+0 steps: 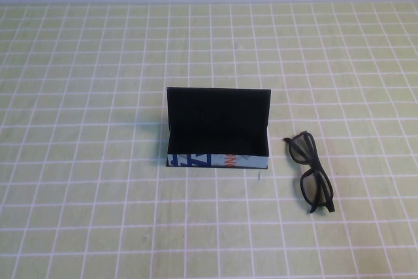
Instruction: Take glasses out of glasses case
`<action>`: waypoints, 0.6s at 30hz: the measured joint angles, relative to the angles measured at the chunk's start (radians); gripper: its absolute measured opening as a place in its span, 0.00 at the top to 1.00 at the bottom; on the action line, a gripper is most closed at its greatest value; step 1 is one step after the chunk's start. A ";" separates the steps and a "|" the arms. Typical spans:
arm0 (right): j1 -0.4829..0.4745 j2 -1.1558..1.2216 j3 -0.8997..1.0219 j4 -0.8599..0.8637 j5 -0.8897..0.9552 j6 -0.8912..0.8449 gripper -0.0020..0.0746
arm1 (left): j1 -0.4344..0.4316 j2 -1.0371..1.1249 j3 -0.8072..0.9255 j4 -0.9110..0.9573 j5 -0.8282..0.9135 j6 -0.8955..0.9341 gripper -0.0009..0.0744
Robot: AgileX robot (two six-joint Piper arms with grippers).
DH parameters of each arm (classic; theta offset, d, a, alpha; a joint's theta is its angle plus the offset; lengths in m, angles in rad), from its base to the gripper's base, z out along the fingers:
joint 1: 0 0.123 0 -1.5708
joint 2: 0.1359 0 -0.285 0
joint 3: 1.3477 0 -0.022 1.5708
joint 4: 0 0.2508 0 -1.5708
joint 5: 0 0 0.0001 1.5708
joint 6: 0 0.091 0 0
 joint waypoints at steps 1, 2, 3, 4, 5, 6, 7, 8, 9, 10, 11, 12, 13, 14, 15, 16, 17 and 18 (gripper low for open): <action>0.000 0.000 0.000 0.000 0.000 0.000 1.00 | 0.000 0.000 0.000 0.002 -0.007 0.002 0.99; 0.000 0.000 0.000 0.000 0.000 0.000 1.00 | 0.000 0.000 0.000 0.016 -0.011 0.004 0.99; 0.000 0.000 0.000 0.000 0.000 0.000 1.00 | 0.000 0.000 0.000 0.051 -0.014 -0.005 0.99; 0.000 0.000 0.000 0.000 0.000 0.000 1.00 | 0.000 0.000 0.000 0.114 -0.015 -0.044 0.99; 0.000 0.000 0.000 0.000 0.000 0.000 1.00 | 0.000 0.000 -0.004 0.189 -0.015 -0.103 0.99; 0.000 0.000 0.000 0.000 0.000 0.000 1.00 | 0.000 0.000 -0.016 0.312 -0.015 -0.211 0.99; 0.000 0.000 0.000 0.000 0.000 0.000 1.00 | 0.000 0.000 -0.031 0.458 -0.015 -0.383 0.99; 0.000 0.000 0.000 0.000 0.000 0.000 1.00 | 0.000 0.000 -0.046 0.587 -0.015 -0.513 0.99; 0.000 0.000 0.000 0.000 0.000 0.000 1.00 | 0.000 0.000 -0.057 0.752 -0.018 -0.685 0.99; 0.000 0.000 0.000 0.000 0.000 0.000 1.00 | 0.000 0.000 -0.061 0.918 -0.028 -0.856 0.99; 0.000 0.000 0.000 0.000 0.001 0.000 1.00 | 0.000 0.000 -0.062 1.046 -0.040 -0.986 0.99; 0.000 0.000 0.000 0.000 0.001 0.000 1.00 | 0.000 0.000 -0.062 1.194 -0.051 -1.134 0.99; 0.000 0.000 0.000 0.000 0.001 0.000 1.00 | 0.000 0.000 -0.062 1.323 -0.069 -1.262 0.99; 0.000 0.000 0.000 0.000 0.001 0.000 1.00 | 0.000 0.000 -0.056 1.427 -0.088 -1.347 0.99; 0.000 0.000 0.000 0.000 0.001 0.000 1.00 | 0.000 -0.004 -0.047 1.503 -0.115 -1.433 0.99; 0.000 0.000 0.000 0.000 0.001 0.000 1.00 | 0.000 -0.013 -0.035 1.553 -0.138 -1.494 0.99; 0.000 0.000 0.000 0.000 0.001 0.000 1.00 | 0.000 -0.024 -0.022 1.579 -0.155 -1.533 0.99; 0.000 0.000 0.000 0.000 0.001 0.000 1.00 | 0.000 -0.038 -0.010 1.602 -0.168 -1.559 0.99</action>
